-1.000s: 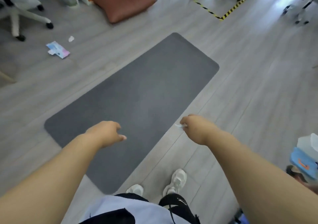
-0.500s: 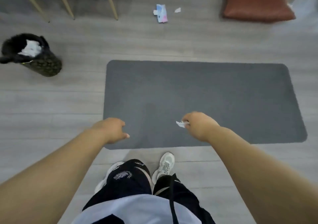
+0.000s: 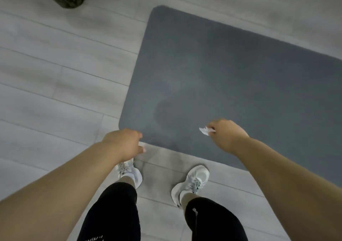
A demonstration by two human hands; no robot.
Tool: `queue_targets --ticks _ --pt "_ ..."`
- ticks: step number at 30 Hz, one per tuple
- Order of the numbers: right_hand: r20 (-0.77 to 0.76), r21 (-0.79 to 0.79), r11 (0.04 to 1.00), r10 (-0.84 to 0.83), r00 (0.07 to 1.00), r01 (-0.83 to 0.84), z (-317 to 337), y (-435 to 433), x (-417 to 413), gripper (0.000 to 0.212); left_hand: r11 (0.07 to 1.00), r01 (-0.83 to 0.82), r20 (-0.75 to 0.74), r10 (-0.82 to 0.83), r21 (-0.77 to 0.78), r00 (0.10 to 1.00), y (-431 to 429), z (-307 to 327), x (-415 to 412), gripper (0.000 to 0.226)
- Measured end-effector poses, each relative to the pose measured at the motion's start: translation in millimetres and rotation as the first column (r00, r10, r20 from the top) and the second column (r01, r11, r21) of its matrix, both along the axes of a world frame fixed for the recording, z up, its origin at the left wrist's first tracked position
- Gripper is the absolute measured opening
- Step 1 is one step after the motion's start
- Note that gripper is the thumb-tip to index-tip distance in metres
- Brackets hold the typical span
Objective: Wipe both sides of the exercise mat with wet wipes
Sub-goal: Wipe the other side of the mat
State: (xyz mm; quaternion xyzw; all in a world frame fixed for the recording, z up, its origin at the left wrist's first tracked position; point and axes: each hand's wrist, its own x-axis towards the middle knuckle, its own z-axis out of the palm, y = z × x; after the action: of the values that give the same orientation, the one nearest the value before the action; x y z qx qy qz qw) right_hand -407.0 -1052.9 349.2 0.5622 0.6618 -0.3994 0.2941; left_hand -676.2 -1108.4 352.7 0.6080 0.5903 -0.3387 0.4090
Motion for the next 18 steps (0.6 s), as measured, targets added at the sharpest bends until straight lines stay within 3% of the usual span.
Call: queue_targets --ticks 4,7,13,18 --pt "-0.075 0.09 0.994 -0.05 0.996 0.057 -114 15 -35 0.019 1.0 0.004 -0.034 -0.004 0.004 0.999 25 -108 -37 0.048" --pt "-0.135 0.189 0.98 -0.033 0.99 0.059 -199 25 -55 0.036 0.995 -0.072 -0.036 0.075 0.075 0.997 42 -188 -58 0.049" --pt "-0.247 0.439 0.894 0.026 0.969 0.088 -334 79 -94 0.033 0.915 -0.131 0.067 0.114 0.381 0.991 76 -342 -92 0.067" --pt "-0.362 0.632 0.732 -0.011 0.932 0.254 -419 159 -144 0.029 0.753 -0.157 0.175 0.056 0.639 0.983 126 -435 -125 0.068"
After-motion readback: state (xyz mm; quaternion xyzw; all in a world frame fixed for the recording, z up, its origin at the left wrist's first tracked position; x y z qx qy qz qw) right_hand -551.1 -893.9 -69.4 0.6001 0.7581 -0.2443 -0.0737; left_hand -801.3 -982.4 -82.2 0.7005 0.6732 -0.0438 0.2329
